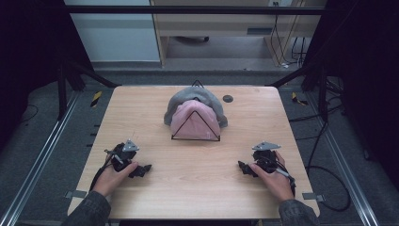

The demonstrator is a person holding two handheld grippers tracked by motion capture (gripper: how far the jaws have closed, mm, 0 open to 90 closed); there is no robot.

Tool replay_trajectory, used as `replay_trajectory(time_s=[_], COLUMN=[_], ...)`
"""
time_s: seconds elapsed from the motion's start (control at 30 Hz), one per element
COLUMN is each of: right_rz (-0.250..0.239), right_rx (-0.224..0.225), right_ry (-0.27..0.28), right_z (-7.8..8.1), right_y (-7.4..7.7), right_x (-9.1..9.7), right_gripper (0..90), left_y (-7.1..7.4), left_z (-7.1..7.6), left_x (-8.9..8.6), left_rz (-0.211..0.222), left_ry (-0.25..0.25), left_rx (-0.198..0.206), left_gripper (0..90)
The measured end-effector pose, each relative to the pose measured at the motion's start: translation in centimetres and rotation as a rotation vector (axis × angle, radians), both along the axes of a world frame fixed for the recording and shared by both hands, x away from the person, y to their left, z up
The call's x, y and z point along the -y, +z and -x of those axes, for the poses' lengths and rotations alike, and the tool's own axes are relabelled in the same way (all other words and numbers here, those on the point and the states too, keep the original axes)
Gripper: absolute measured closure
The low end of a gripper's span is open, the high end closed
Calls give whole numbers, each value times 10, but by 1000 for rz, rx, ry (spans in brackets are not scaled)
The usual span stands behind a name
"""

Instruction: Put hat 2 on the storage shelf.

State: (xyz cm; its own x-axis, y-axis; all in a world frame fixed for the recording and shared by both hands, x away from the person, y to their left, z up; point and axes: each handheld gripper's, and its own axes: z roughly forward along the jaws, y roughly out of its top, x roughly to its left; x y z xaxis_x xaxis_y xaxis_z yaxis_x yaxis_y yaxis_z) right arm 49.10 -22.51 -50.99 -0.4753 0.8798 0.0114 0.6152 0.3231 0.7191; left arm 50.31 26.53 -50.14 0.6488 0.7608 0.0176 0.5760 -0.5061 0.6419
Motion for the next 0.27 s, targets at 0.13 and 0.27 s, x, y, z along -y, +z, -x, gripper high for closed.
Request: replay_trajectory(time_s=[0.13,0.27], right_rz=[5,5], right_rx=[19,20], right_ry=[2,4], right_z=[3,3], right_y=[-2,-2], right_x=[0,0], right_gripper=[39,35], left_y=[0,0], left_z=[0,1], left_x=[1,2], left_rz=[-2,0], left_ry=[4,1], left_rx=[1,0], left_gripper=[0,0])
